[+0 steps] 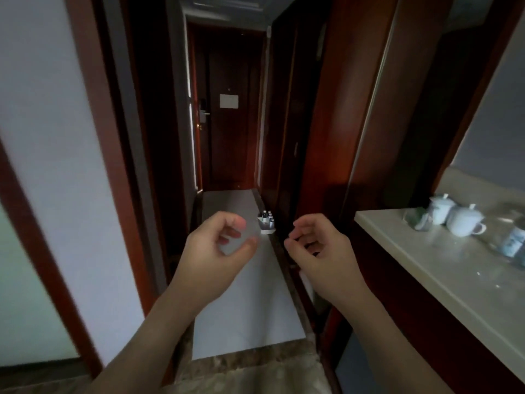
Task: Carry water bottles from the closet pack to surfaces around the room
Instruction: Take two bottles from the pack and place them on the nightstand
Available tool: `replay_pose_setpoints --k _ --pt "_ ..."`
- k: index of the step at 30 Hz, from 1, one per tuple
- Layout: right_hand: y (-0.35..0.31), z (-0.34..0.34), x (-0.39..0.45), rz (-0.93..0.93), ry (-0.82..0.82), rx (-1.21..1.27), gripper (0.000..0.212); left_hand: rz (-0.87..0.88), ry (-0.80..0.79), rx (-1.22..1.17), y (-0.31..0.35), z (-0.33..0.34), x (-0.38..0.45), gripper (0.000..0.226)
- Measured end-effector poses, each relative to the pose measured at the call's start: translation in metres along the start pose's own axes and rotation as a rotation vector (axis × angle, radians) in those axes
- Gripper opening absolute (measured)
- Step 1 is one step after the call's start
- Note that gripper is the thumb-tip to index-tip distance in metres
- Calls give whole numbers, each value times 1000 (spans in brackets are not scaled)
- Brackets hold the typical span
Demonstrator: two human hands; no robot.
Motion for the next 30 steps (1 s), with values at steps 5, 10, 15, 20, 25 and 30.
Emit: replay_pose_setpoints --k 5,10,15,20,25,30 --pt "71 -16 118 33 64 -22 22 11 -21 -18 -73 33 129 20" --pt "175 -29 252 32 116 37 19 7 -16 -19 -159 80 261 20" --pt "246 -34 403 19 53 89 23 -19 47 -23 -216 100 400 25" --pt "284 -31 532 -1 -23 89 26 -66 84 -7 -259 96 514 26" --pt "342 -16 646 -2 -44 71 26 -75 117 -4 -331 96 616 27" --pt "407 6 764 29 -18 34 25 -71 99 -65 -421 108 737 21"
Point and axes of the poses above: each hand's wrist, its own x-axis towards the middle knuckle, its own z-axis out of the palm, y = z × x, the point moved 2 cm from there along x, towards the middle knuckle, and after that the axes turned 10 degrees about -y, right-handed, at the moved point
